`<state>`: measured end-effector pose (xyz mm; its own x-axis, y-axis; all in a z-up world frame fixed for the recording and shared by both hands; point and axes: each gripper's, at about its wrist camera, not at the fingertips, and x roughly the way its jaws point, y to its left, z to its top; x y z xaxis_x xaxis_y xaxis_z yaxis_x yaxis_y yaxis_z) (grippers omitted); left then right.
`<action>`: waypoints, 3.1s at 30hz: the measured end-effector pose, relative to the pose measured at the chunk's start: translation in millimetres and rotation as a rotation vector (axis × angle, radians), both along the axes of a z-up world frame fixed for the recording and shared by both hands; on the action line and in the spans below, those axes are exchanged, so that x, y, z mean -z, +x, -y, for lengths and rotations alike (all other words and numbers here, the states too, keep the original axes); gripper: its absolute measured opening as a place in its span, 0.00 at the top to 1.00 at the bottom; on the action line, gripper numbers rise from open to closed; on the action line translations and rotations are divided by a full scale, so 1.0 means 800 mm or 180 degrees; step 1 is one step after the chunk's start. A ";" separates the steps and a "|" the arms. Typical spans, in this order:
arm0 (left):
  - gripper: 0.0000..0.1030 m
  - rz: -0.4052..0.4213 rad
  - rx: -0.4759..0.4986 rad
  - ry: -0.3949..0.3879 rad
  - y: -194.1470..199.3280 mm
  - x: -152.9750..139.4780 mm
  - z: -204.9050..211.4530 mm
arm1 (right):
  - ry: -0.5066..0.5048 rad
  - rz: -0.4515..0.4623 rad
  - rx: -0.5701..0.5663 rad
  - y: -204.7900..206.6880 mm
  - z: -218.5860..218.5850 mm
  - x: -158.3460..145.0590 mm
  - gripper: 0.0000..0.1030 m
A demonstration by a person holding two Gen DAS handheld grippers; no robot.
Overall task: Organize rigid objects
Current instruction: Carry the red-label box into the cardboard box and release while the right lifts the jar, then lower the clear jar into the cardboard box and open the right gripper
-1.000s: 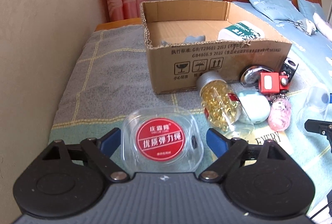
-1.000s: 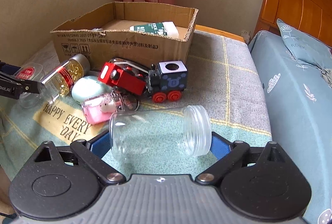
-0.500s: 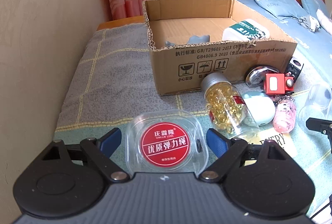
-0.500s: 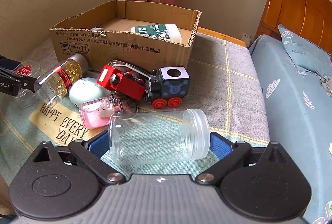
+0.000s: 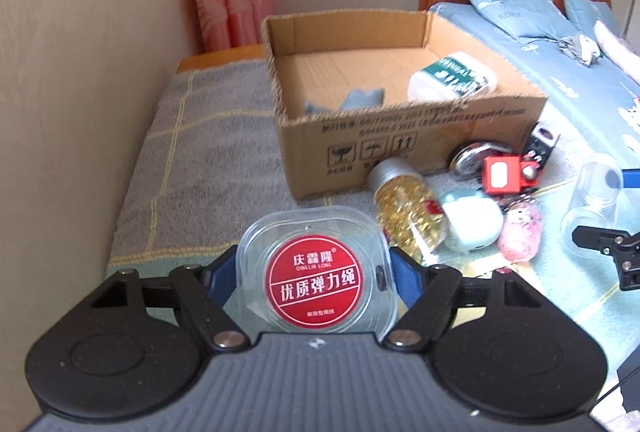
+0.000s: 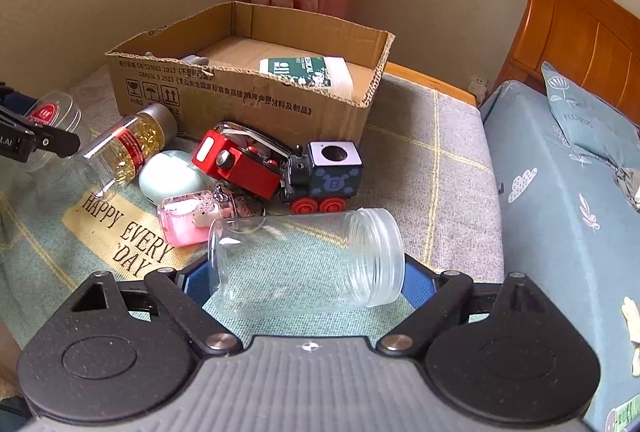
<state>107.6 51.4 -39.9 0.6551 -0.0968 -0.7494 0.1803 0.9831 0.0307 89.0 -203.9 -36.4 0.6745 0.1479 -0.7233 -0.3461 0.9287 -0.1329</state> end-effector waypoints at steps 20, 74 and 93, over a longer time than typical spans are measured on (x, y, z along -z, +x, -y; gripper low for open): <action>0.26 0.0440 0.0262 0.0025 0.083 -0.102 0.045 | 0.0137 0.0180 -0.0353 0.002 0.001 -0.056 0.09; 0.04 0.0388 -0.0747 0.0140 0.029 -0.053 -0.019 | 0.0236 0.0067 -0.0791 0.167 -0.114 -0.110 0.09; 0.04 0.0369 -0.0843 0.0056 0.010 -0.048 -0.033 | 0.0165 0.0025 -0.0658 0.223 -0.156 -0.100 0.00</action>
